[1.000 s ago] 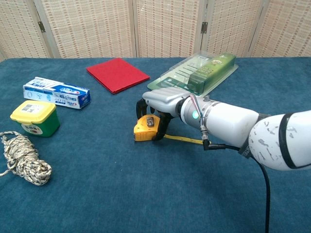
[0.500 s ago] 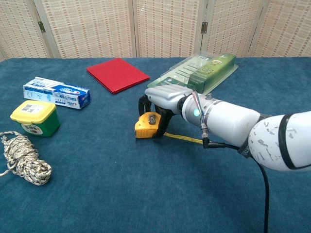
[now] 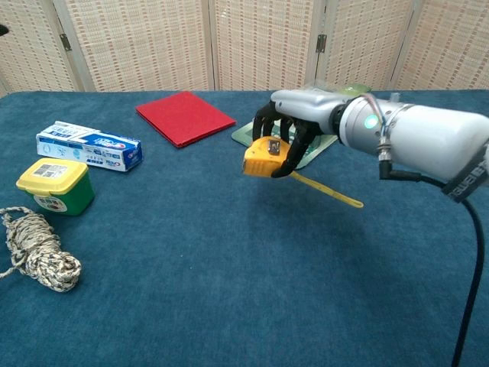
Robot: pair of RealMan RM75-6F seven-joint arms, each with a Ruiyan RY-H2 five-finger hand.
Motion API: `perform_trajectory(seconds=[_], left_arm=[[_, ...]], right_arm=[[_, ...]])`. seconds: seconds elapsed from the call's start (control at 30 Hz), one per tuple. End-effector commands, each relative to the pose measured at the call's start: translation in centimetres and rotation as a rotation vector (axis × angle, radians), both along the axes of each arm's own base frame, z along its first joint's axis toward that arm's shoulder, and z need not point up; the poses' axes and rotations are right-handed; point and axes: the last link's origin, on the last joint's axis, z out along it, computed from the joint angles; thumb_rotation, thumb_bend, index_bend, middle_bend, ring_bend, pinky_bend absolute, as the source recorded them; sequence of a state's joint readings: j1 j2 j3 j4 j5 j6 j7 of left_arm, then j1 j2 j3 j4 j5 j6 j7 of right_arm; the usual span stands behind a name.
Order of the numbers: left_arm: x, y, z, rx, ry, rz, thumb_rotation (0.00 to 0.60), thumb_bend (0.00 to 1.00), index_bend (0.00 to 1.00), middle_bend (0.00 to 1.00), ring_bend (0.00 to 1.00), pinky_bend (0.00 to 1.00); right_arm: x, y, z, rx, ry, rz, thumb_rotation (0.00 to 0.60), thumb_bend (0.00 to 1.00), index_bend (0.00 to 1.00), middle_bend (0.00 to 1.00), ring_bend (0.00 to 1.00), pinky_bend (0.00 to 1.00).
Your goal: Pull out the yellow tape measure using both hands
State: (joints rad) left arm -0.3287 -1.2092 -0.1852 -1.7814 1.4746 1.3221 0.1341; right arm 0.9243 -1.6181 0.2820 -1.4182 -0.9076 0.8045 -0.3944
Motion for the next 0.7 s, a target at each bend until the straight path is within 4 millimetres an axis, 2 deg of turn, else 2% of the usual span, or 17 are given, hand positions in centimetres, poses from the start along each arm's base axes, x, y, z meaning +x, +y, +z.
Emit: perform_trajectory(seconds=[0.03, 0.23, 0.3, 0.47, 0.7], left_arm=[[3.3, 1.8, -1.2, -0.035, -0.049, -0.033, 0.6, 0.37, 0.07, 0.07, 0.15, 0.07], [8.4, 4.7, -3.7, -0.153, -0.155, -0.03, 0.6, 0.38, 0.02, 0.06, 0.11, 0.06], [9.6, 5.5, -4.3, -0.185, -0.19, -0.018, 0.6, 0.38, 0.01, 0.05, 0.09, 0.06], [12.4, 7.4, -6.3, -0.258, -0.243, 0.007, 0.6, 0.37, 0.0, 0.0, 0.04, 0.06], [15.4, 8.5, -8.6, -0.307, -0.287, 0.05, 0.6, 0.37, 0.0, 0.0, 0.0, 0.06]], right_arm=[[-0.6, -0.1, 1.3, -0.005, -0.03, -0.037, 0.6, 0.21, 0.63, 0.56, 0.45, 0.2], [-1.1, -0.5, 3.3, -0.029, -0.075, -0.071, 0.6, 0.21, 0.63, 0.56, 0.45, 0.2], [-1.1, -0.6, 3.6, -0.034, -0.09, -0.079, 0.6, 0.21, 0.63, 0.56, 0.45, 0.2], [-0.6, -0.7, 3.7, -0.023, -0.133, -0.094, 0.6, 0.21, 0.63, 0.56, 0.45, 0.2], [0.3, -1.1, 3.0, 0.001, -0.166, -0.123, 0.6, 0.21, 0.64, 0.56, 0.45, 0.2]])
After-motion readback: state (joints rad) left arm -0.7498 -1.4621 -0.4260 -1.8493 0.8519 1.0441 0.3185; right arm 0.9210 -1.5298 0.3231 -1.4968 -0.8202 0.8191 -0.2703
